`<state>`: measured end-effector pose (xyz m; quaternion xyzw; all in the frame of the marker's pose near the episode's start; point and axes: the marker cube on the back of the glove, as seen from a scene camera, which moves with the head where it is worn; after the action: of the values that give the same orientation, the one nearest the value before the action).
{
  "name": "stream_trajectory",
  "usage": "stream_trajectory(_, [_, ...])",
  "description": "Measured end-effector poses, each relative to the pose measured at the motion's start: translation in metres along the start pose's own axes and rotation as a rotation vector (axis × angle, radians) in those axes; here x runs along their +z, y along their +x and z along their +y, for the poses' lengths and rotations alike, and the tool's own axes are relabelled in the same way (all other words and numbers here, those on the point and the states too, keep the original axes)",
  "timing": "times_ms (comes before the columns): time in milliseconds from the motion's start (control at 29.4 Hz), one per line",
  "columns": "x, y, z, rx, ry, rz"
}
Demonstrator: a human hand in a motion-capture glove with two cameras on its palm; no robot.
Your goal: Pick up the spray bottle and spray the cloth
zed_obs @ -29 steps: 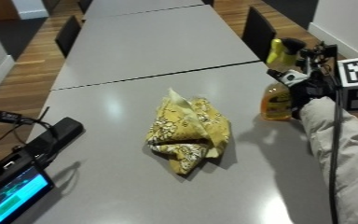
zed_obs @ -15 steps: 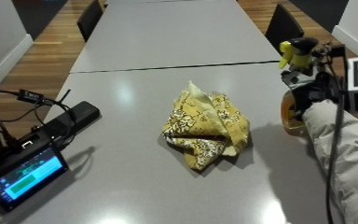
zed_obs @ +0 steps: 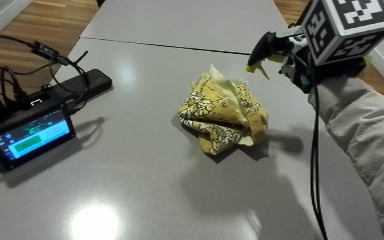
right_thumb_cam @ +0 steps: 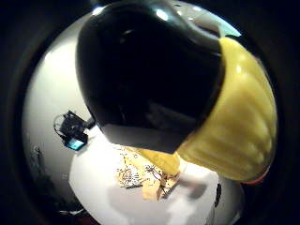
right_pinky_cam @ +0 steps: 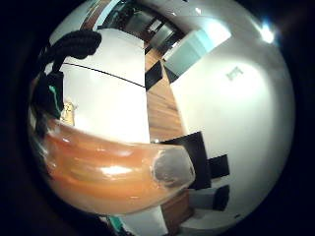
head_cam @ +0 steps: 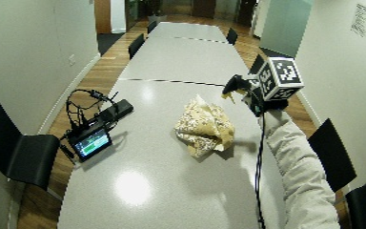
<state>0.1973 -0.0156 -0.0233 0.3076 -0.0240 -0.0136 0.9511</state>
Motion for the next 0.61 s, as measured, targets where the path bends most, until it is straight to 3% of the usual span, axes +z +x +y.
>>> stream_trajectory(272, [-0.006,-0.018,-0.011,-0.131,-0.015,0.221])
stream_trajectory(510, [-0.008,-0.024,-0.013,-0.104,0.001,0.188])
stream_trajectory(612, [-0.007,-0.025,-0.012,-0.045,-0.001,0.066])
